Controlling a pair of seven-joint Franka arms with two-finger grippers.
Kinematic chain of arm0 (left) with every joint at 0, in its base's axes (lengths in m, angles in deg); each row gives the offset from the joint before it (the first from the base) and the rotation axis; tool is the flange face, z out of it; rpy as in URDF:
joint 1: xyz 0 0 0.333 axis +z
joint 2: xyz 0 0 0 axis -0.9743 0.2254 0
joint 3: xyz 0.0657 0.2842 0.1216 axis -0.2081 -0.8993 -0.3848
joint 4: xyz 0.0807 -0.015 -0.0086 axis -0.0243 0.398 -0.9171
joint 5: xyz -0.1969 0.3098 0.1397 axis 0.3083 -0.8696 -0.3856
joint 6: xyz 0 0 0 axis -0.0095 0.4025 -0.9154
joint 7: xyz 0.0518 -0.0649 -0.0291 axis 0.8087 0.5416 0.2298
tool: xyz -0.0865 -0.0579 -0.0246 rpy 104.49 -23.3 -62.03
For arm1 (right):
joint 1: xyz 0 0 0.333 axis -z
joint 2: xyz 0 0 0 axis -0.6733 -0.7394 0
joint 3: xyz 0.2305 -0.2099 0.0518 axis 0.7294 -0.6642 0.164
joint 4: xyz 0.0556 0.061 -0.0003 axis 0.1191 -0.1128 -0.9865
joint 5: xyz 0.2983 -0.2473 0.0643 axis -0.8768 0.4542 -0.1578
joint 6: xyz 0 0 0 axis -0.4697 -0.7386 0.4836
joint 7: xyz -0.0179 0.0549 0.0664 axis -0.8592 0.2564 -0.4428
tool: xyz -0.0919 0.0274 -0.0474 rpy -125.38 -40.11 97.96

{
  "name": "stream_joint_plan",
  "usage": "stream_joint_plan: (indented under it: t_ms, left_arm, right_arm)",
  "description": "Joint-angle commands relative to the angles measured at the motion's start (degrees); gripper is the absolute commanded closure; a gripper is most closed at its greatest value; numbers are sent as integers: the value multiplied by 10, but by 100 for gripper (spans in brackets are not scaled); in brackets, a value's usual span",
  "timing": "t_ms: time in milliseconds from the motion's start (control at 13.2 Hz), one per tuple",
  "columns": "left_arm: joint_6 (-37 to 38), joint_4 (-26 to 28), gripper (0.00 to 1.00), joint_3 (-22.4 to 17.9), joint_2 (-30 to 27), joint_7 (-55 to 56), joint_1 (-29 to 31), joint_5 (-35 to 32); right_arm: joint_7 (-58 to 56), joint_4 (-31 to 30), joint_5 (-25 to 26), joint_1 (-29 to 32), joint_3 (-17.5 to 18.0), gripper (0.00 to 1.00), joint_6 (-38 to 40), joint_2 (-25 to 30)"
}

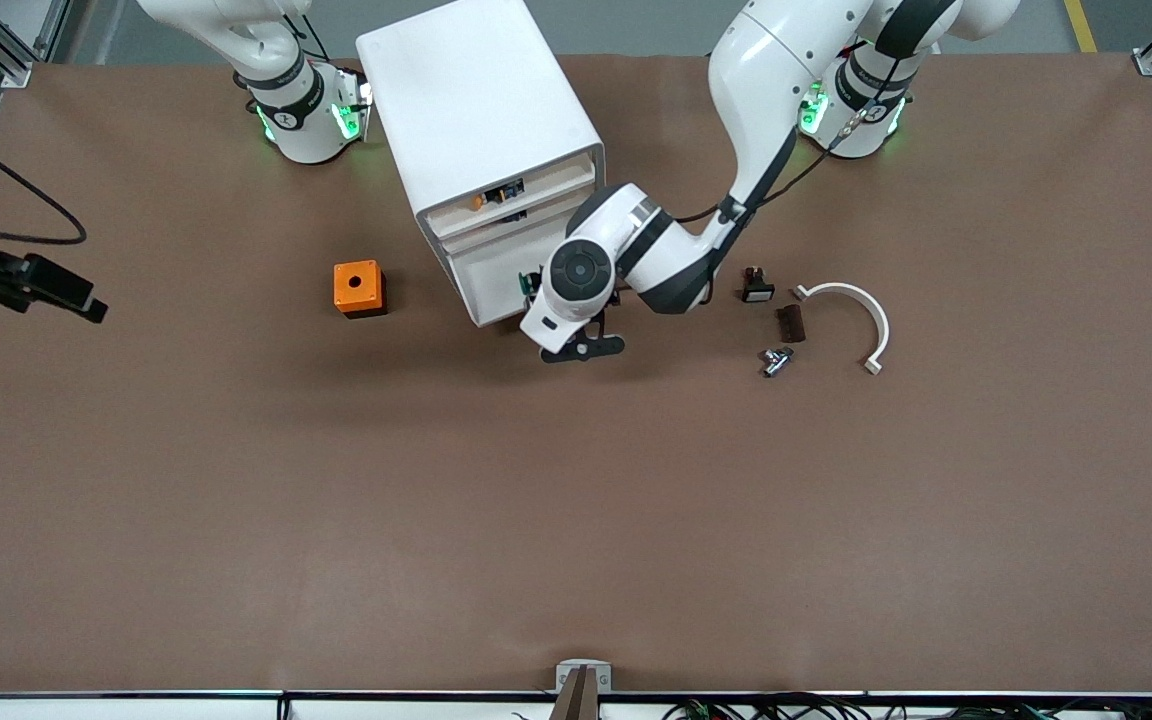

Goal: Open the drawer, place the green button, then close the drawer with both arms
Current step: 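Push the drawer shut with the left gripper while the right gripper withdraws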

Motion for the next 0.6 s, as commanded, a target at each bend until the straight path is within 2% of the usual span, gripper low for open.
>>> stream_joint_plan:
  t_ms: [0,302,529]
  left_arm:
    - [-1,17,0,5,-9,34,-28,14]
    - [-1,23,0,8,-10,58,-61,29]
    - [-1,20,0,7,-15,57,-58,28]
  right_arm:
    - [-1,-16,21,-11,7,0,-4,26]
    - [-1,-17,28,-11,8,0,-4,25]
    - [-1,-21,32,-11,9,0,-8,25]
